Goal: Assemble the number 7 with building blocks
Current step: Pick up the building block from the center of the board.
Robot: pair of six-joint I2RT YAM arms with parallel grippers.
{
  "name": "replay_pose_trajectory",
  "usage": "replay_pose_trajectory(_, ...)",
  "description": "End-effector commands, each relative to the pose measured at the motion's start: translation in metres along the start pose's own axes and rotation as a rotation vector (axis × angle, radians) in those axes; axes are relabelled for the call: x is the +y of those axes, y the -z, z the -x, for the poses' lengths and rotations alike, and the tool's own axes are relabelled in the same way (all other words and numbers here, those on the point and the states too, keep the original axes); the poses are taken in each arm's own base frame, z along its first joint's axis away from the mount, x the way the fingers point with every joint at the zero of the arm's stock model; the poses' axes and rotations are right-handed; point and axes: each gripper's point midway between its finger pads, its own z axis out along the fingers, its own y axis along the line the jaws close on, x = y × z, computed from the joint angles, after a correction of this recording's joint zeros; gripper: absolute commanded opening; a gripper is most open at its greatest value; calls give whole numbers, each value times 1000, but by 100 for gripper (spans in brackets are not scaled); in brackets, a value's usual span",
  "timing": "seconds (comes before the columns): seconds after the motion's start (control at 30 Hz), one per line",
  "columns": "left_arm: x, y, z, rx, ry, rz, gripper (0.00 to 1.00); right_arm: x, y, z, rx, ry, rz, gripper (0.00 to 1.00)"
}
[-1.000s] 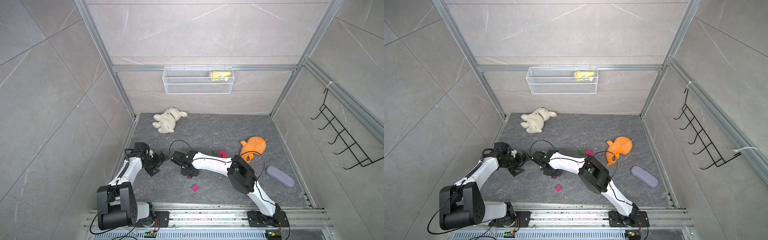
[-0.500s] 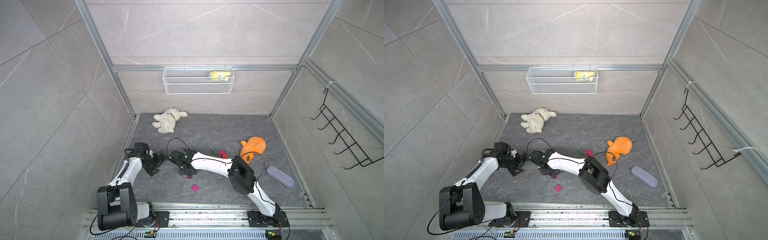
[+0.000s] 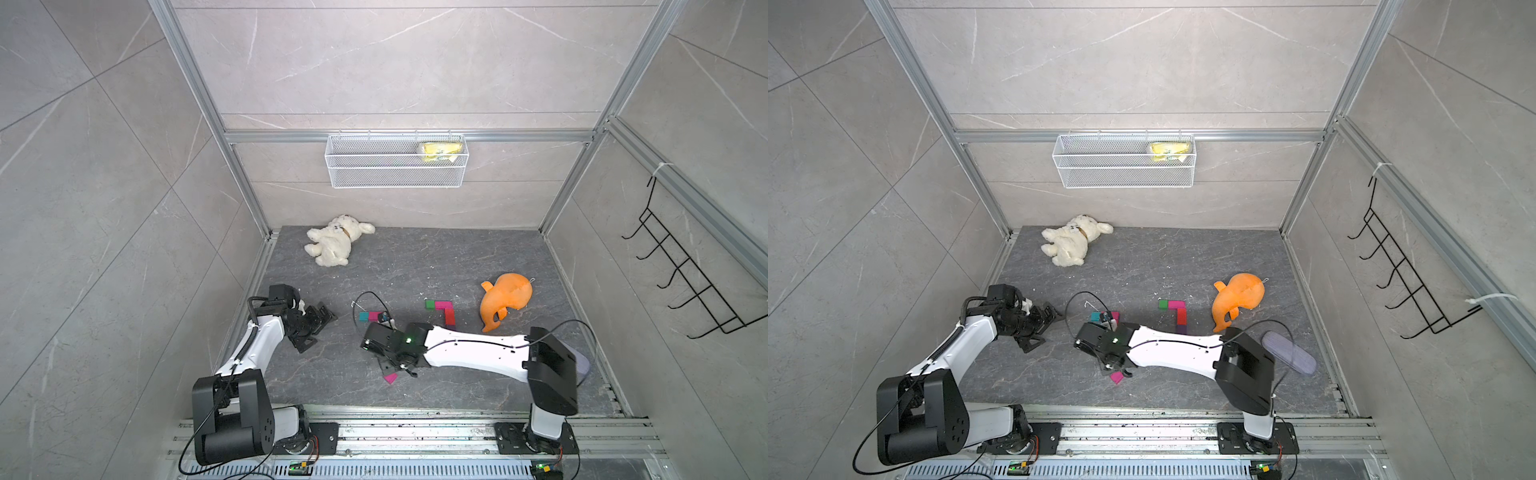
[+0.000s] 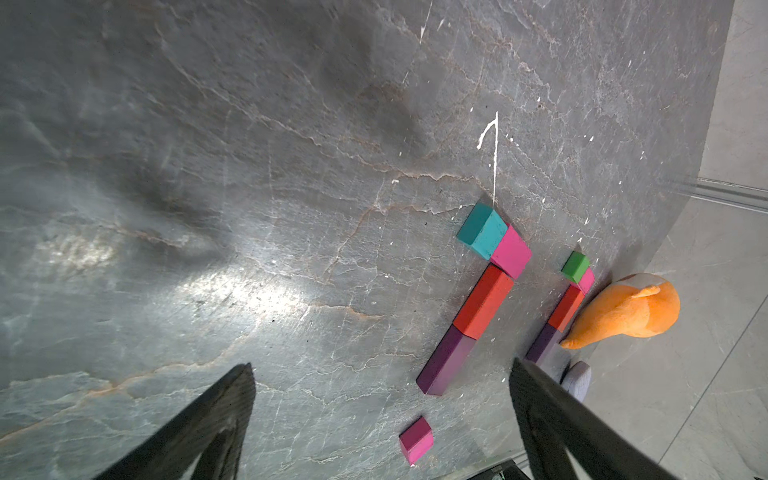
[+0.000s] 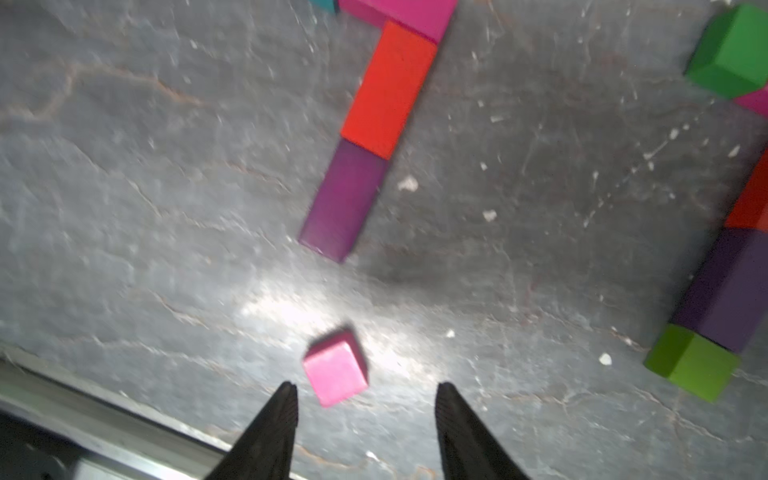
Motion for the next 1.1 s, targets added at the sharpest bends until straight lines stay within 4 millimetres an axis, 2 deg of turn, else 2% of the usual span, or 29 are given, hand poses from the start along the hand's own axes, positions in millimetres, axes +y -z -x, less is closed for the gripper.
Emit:
replay_pose_trajectory(0.0, -1, 3, -5, 9, -33, 9, 100, 17, 6, 0, -55, 104, 139, 56)
replay_pose_trajectory(0.13, 1, 3, -5, 5, -36, 21, 100, 19, 6, -5, -29, 249, 120, 60)
replay_pose_trajectory(0.27, 4, 3, -6, 5, -33, 34, 100, 27, -2, -9, -3, 344, 114, 61)
replay_pose_trajectory(0.5, 6, 2, -5, 5, -31, 48, 100, 28, -29, -22, 57, 361, 84, 61)
replay_pose_trajectory(0.73, 7, 2, -6, 10, -29, 50, 100, 32, -38, -17, 60, 353, 57, 57)
replay_pose_trajectory(1.07, 7, 1, -5, 10, -29, 50, 100, 30, -52, -26, 119, 363, 25, 52)
